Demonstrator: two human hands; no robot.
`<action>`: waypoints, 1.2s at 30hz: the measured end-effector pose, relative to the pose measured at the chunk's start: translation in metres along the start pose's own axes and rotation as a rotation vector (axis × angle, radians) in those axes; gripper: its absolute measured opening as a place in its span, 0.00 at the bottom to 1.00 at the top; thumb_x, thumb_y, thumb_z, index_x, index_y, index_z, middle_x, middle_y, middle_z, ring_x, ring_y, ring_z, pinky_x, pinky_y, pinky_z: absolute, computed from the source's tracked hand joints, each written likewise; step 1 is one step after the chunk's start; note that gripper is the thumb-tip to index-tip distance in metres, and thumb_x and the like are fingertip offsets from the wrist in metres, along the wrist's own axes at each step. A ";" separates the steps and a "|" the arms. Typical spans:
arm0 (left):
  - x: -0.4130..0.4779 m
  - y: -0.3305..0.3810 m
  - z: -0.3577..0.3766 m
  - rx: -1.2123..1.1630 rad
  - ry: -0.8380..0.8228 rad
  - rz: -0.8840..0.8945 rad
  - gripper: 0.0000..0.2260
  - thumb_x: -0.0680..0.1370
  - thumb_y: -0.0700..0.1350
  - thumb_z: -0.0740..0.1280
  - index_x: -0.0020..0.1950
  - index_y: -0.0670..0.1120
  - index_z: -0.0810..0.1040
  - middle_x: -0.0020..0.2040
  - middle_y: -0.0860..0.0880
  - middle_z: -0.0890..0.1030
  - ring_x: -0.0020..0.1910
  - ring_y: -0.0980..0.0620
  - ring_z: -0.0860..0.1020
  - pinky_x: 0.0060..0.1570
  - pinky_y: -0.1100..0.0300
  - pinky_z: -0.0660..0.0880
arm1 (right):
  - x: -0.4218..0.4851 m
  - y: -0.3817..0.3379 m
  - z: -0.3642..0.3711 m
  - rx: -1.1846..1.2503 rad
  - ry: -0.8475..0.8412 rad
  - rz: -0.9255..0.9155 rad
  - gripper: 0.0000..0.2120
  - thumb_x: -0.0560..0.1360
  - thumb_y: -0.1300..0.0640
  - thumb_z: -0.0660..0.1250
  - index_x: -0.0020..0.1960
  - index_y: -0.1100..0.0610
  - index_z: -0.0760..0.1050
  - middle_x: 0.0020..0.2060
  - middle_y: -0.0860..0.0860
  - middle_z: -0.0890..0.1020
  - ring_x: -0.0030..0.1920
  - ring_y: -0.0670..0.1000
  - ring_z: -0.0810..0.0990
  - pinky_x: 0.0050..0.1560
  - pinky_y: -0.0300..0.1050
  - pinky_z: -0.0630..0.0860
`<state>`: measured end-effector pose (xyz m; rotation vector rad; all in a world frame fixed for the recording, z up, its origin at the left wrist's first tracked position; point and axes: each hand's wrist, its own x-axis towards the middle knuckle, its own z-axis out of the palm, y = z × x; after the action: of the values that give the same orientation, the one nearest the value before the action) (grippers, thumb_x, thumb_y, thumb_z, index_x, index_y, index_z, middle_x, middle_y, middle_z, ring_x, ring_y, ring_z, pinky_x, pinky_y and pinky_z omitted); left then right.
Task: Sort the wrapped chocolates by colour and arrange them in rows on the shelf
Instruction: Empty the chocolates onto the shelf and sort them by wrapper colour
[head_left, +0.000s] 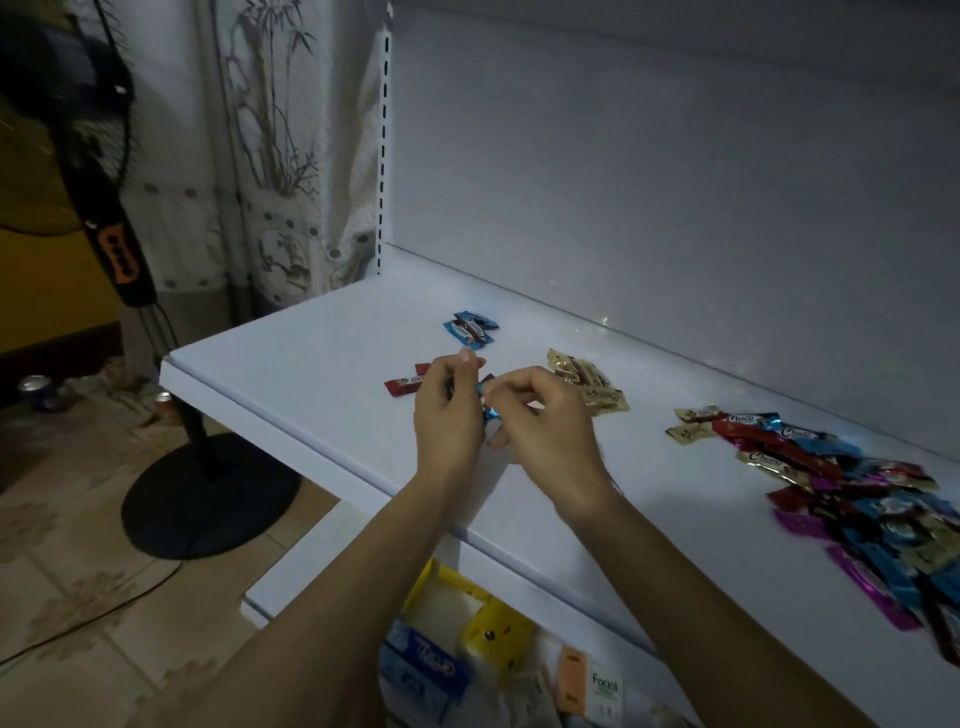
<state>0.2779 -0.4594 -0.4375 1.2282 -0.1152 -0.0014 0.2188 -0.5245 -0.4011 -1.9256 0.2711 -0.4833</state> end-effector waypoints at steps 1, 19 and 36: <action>0.004 0.003 0.000 -0.023 -0.013 -0.020 0.11 0.83 0.51 0.59 0.50 0.46 0.76 0.46 0.45 0.80 0.46 0.48 0.80 0.45 0.53 0.77 | 0.005 -0.001 0.004 0.006 0.016 -0.026 0.03 0.77 0.60 0.66 0.47 0.57 0.79 0.39 0.46 0.80 0.37 0.47 0.81 0.28 0.29 0.71; 0.048 -0.002 -0.041 -0.270 -0.117 -0.278 0.10 0.80 0.49 0.65 0.50 0.43 0.81 0.44 0.42 0.82 0.30 0.58 0.67 0.29 0.69 0.69 | 0.117 0.044 0.010 -0.048 0.085 0.128 0.10 0.75 0.63 0.65 0.53 0.52 0.74 0.46 0.52 0.83 0.38 0.50 0.85 0.29 0.39 0.75; 0.048 -0.006 -0.040 -0.217 -0.138 -0.209 0.14 0.81 0.54 0.59 0.47 0.46 0.77 0.31 0.50 0.72 0.28 0.57 0.64 0.30 0.64 0.63 | 0.198 0.089 0.044 -0.832 0.034 -0.180 0.12 0.78 0.56 0.60 0.59 0.50 0.76 0.53 0.54 0.81 0.50 0.54 0.79 0.45 0.45 0.75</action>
<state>0.3293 -0.4271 -0.4524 1.0179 -0.1033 -0.2743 0.4183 -0.6030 -0.4568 -2.7701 0.3578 -0.5746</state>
